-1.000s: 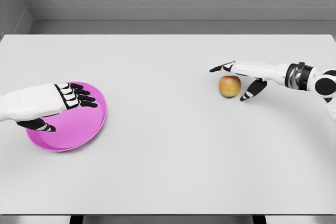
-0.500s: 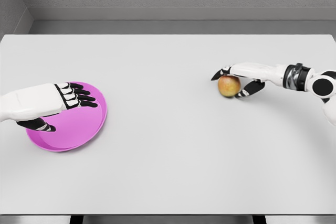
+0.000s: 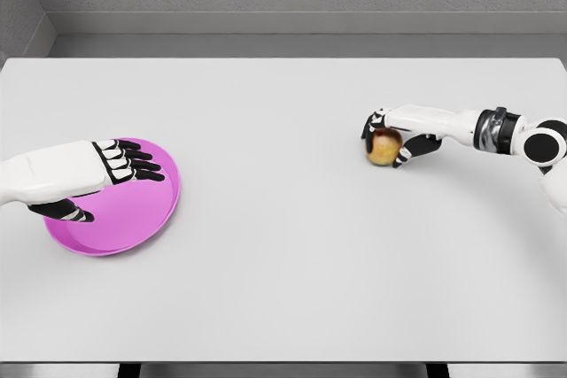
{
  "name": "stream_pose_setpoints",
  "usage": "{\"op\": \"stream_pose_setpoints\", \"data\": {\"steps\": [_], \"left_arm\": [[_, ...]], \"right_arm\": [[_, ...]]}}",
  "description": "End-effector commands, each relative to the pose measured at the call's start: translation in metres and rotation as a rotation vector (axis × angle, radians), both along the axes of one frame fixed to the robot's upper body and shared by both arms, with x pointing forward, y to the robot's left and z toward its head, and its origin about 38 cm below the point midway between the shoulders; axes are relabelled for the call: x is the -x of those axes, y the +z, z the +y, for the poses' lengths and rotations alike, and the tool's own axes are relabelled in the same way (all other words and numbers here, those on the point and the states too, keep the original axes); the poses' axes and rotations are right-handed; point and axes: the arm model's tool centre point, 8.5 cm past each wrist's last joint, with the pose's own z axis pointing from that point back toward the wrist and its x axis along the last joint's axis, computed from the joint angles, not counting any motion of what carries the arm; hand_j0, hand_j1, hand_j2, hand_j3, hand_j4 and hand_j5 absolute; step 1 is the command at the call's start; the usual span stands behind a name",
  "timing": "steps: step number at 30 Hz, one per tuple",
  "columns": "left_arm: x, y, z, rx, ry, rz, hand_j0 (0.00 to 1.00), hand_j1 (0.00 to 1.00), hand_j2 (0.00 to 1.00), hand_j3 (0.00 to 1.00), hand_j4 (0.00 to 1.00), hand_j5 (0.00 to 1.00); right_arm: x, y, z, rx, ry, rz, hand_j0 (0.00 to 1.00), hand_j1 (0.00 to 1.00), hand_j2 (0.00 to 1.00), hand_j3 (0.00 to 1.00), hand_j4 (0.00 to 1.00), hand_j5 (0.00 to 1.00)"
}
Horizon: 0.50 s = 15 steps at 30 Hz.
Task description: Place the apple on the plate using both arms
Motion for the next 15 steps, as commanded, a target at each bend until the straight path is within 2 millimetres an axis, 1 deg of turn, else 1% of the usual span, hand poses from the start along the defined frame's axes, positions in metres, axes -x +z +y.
{"op": "stream_pose_setpoints", "data": {"steps": [1, 3, 4, 5, 6, 7, 8, 9, 10, 11, 12, 13, 15], "left_arm": [[0.000, 0.001, 0.000, 0.005, 0.003, 0.002, 1.00, 1.00, 1.00, 1.00, 1.00, 1.00], [0.000, 0.001, 0.000, 0.005, 0.003, 0.002, 1.00, 1.00, 1.00, 1.00, 1.00, 1.00], [0.000, 0.001, 0.000, 0.005, 0.003, 0.002, 1.00, 1.00, 1.00, 1.00, 1.00, 1.00], [0.000, 0.001, 0.000, 0.005, 0.003, 0.002, 1.00, 1.00, 1.00, 1.00, 1.00, 1.00], [0.000, 0.001, 0.000, 0.005, 0.003, 0.002, 1.00, 1.00, 1.00, 1.00, 1.00, 1.00], [0.000, 0.001, 0.000, 0.005, 0.003, 0.002, 1.00, 1.00, 1.00, 1.00, 1.00, 1.00], [0.000, 0.001, 0.000, 0.005, 0.003, 0.002, 1.00, 1.00, 1.00, 1.00, 1.00, 1.00], [0.000, 0.001, 0.000, 0.005, 0.003, 0.002, 1.00, 1.00, 1.00, 1.00, 1.00, 1.00], [0.000, 0.001, 0.000, 0.005, 0.003, 0.002, 1.00, 1.00, 1.00, 1.00, 1.00, 1.00], [0.000, 0.001, 0.000, 0.005, 0.003, 0.002, 1.00, 1.00, 1.00, 1.00, 1.00, 1.00], [0.000, 0.001, 0.000, 0.005, 0.003, 0.002, 1.00, 1.00, 1.00, 1.00, 1.00, 1.00], [0.000, 0.001, 0.000, 0.005, 0.003, 0.002, 1.00, 1.00, 1.00, 1.00, 1.00, 1.00], [0.000, 0.001, 0.000, 0.005, 0.003, 0.002, 1.00, 1.00, 1.00, 1.00, 1.00, 1.00]], "right_arm": [[0.001, 0.007, 0.011, -0.028, 0.025, -0.014, 0.22, 0.22, 0.22, 0.22, 0.22, 0.22], [0.011, 0.032, 0.051, -0.061, 0.149, -0.092, 0.22, 0.22, 0.22, 0.22, 0.22, 0.22], [0.020, 0.045, 0.071, -0.078, 0.217, -0.129, 0.22, 0.22, 0.22, 0.22, 0.22, 0.22], [0.036, 0.064, 0.097, -0.134, 0.307, -0.165, 0.22, 0.22, 0.22, 0.22, 0.22, 0.22], [0.050, 0.078, 0.114, -0.179, 0.377, -0.188, 0.22, 0.22, 0.22, 0.22, 0.22, 0.22], [0.068, 0.096, 0.133, -0.202, 0.460, -0.238, 0.22, 0.22, 0.22, 0.22, 0.22, 0.22], [0.083, 0.106, 0.145, -0.213, 0.521, -0.268, 0.23, 0.23, 0.23, 0.23, 0.23, 0.23], [0.094, 0.111, 0.154, -0.218, 0.563, -0.285, 0.23, 0.23, 0.23, 0.23, 0.23, 0.23], [0.097, 0.104, 0.160, -0.213, 0.581, -0.264, 0.23, 0.23, 0.23, 0.23, 0.23, 0.23], [0.095, 0.100, 0.160, -0.213, 0.575, -0.252, 0.24, 0.24, 0.24, 0.24, 0.24, 0.24], [0.087, 0.094, 0.157, -0.207, 0.549, -0.233, 0.25, 0.25, 0.25, 0.25, 0.25, 0.25], [0.073, 0.081, 0.148, -0.196, 0.494, -0.197, 0.24, 0.24, 0.24, 0.24, 0.24, 0.24], [0.056, 0.065, 0.141, -0.186, 0.431, -0.155, 0.24, 0.24, 0.24, 0.24, 0.24, 0.24]]}}
